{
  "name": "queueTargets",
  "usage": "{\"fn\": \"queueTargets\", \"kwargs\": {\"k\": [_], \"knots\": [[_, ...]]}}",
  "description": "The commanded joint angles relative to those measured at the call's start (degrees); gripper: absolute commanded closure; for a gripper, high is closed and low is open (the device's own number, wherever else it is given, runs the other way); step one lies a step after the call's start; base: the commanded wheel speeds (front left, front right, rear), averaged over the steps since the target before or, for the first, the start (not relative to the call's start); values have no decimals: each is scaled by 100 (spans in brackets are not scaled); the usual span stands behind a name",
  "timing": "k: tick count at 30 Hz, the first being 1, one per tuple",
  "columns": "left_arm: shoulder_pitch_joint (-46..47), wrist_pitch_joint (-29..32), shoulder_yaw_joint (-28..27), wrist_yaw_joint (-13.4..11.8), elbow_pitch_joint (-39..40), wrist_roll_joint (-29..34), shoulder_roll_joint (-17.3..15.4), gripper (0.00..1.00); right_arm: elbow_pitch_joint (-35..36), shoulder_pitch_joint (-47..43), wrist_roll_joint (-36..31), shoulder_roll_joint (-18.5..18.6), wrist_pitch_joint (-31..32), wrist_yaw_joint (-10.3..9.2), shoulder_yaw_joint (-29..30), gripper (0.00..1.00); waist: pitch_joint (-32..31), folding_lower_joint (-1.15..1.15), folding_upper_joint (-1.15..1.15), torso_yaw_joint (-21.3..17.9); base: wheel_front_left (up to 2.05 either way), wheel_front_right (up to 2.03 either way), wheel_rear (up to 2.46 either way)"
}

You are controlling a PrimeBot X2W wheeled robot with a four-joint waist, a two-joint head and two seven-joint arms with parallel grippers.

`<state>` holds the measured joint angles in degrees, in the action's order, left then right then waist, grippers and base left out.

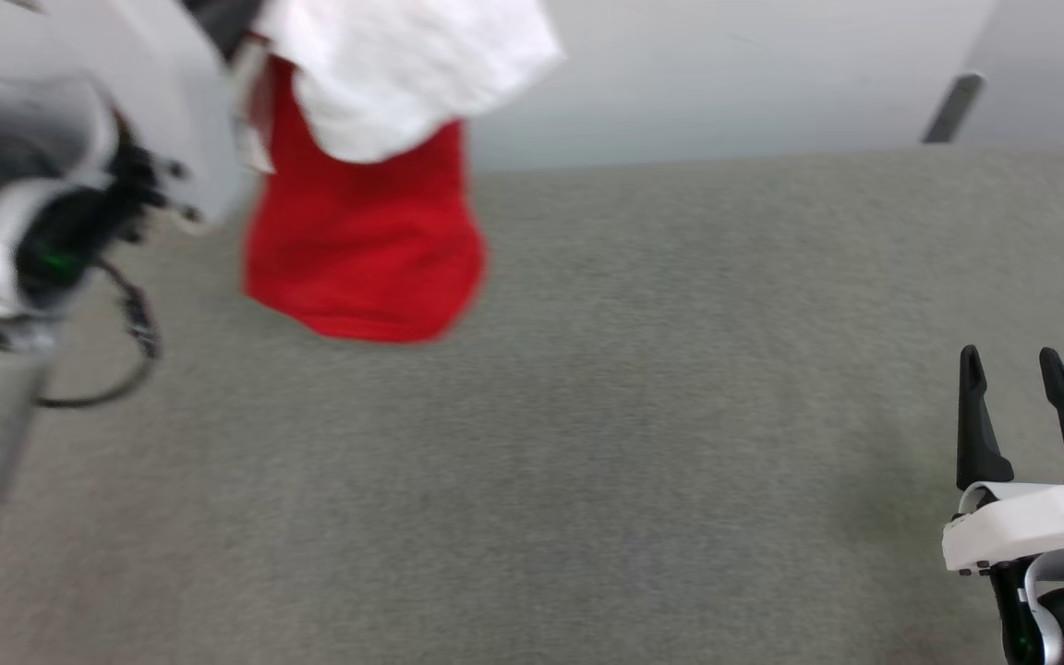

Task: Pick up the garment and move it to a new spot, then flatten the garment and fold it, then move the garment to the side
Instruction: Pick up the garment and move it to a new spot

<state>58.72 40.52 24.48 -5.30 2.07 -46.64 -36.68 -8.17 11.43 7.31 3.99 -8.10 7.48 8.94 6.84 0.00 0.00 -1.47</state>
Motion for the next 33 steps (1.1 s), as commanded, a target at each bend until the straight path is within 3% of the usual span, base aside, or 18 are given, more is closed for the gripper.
{"fn": "queueTargets", "kwargs": {"k": [1, 8, 14, 32, 33], "knots": [[-85, 66, 76, -88, 146, -33, 140, 100, -47, 25, -35, -33, -51, 2, 26, 0, 150, 0, 0, -363, 0, 0, 0], [-496, 275, 588, -271, 495, 20, 474, 100, -261, -4, 25, -92, -205, 2, 38, 0, 284, 0, 0, -696, 0, 0, 0], [-1021, 261, 1005, -269, 372, 23, 665, 100, -467, 14, 99, -114, -339, 2, -58, 0, 408, 0, 0, -844, 0, 0, 0], [-1890, -141, 1687, 294, -1545, -185, 1152, 100, -898, 245, 306, -116, -567, 1, -568, 0, 549, 0, 0, -962, 0, 0, 0], [-1881, -171, 1693, 340, -1653, -195, 1200, 94, -901, 265, 311, -116, -578, 1, -584, 0, 557, 0, 0, -957, 0, 0, 0]]}}
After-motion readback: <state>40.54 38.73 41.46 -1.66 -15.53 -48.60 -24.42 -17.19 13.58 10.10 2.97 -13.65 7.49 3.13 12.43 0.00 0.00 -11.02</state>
